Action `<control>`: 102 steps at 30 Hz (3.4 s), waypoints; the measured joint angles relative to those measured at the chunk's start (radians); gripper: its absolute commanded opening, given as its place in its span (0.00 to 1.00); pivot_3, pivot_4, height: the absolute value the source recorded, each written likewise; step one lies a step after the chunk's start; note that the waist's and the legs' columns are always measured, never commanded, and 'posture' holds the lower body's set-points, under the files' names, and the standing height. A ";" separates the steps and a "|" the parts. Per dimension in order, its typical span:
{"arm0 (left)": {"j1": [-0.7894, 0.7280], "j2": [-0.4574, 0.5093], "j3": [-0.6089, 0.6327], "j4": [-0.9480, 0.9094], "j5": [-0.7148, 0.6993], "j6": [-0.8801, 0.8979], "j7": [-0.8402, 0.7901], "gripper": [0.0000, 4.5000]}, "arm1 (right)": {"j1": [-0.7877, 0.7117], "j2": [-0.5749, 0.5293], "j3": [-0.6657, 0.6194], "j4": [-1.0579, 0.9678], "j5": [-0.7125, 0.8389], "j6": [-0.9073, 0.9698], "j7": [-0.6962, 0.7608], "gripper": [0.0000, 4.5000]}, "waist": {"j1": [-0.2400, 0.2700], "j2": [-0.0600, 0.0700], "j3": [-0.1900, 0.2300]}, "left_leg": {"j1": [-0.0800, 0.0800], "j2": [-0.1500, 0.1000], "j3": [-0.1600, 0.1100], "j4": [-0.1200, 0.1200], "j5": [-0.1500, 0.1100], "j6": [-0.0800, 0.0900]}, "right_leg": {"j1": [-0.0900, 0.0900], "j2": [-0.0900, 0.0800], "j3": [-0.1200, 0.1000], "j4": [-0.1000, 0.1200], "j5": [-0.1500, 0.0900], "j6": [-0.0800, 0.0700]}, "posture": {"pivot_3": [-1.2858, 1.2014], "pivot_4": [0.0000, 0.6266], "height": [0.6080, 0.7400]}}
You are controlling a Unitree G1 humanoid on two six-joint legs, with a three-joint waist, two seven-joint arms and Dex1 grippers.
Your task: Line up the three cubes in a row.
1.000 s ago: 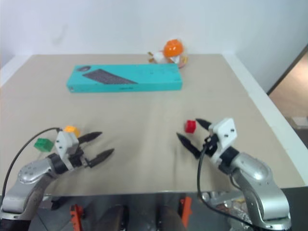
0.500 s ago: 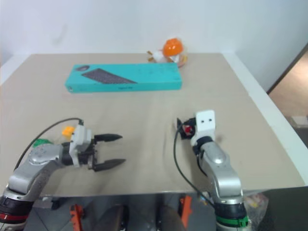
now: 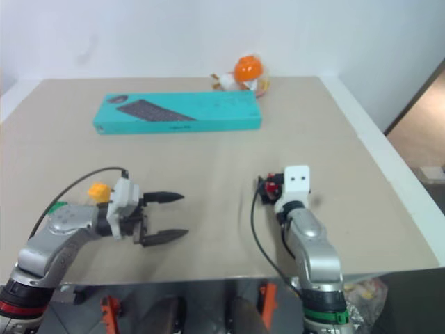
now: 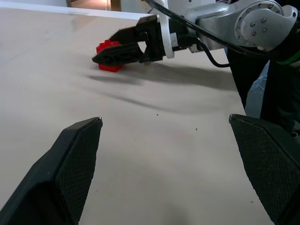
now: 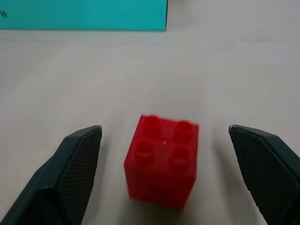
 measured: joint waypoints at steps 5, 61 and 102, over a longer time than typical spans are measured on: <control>0.000 0.000 0.000 -0.002 0.000 0.001 0.014 1.00 | -0.005 0.013 -0.007 0.022 0.008 0.005 0.003 0.43 | 0.000 0.000 0.000 | 0.000 0.000 0.001 0.000 0.000 0.000 | 0.000 0.000 0.001 0.000 0.000 0.001 | 0.52 0.24 1.00; 0.244 -0.045 0.106 -0.145 0.047 -0.044 0.302 1.00 | -0.668 -0.153 0.389 0.961 -0.049 -0.523 1.290 0.75 | -0.026 -0.001 0.001 | 0.004 0.012 0.014 0.001 -0.003 0.005 | -0.002 0.008 0.012 0.000 0.006 -0.005 | 0.52 0.24 1.00; 0.643 -0.116 0.829 -0.065 -0.202 0.023 0.568 1.00 | -0.572 -0.087 0.331 0.350 0.090 -0.334 1.097 0.99 | -0.027 -0.005 0.000 | 0.001 0.019 0.017 0.002 -0.004 0.003 | -0.010 0.015 0.019 0.000 0.007 -0.012 | 0.52 0.24 1.00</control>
